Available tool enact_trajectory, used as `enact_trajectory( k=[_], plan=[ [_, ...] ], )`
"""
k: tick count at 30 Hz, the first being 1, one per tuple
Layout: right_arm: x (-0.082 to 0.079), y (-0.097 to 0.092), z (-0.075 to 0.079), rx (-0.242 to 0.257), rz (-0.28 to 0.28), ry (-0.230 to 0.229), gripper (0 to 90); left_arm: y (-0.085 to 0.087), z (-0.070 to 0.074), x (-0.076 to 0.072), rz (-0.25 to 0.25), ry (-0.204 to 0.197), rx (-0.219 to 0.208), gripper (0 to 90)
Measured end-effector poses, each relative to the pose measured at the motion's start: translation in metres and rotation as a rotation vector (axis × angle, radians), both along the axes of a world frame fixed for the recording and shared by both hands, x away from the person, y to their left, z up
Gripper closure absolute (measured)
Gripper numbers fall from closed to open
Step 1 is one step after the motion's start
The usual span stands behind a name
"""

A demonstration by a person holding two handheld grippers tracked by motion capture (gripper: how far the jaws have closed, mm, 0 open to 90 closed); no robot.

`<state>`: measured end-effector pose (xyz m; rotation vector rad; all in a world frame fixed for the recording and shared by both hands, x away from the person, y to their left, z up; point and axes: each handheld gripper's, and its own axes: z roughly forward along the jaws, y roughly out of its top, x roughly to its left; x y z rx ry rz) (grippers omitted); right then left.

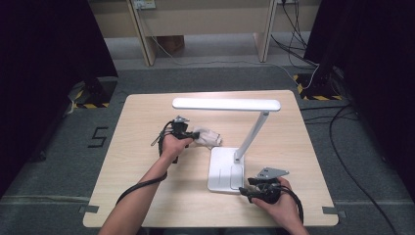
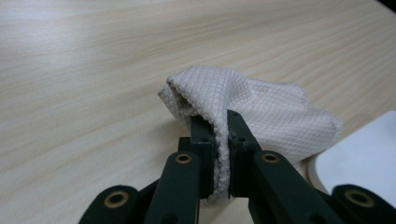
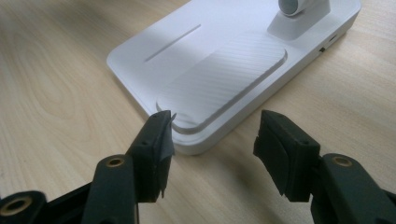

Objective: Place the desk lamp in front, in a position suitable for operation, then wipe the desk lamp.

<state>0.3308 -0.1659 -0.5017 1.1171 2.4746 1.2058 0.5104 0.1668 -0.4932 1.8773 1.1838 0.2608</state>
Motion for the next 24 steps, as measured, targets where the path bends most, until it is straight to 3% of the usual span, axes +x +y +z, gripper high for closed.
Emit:
enact_trajectory(
  k=[2, 10, 24],
  plan=[
    [0.000, 0.000, 0.001, 0.008, -0.001, -0.006, 45.4, 0.008, 0.004, -0.009, 0.020, -0.009, -0.033, 83.8],
    [0.000, -0.003, 0.004, 0.020, -0.021, -0.015, 45.4, 0.031, 0.022, -0.044, 0.054, -0.065, -0.102, 83.7],
    [0.012, 0.000, 0.015, 0.047, -0.038, -0.044, 48.3, 0.042, 0.048, -0.087, 0.042, -0.139, -0.131, 83.7]
  ],
)
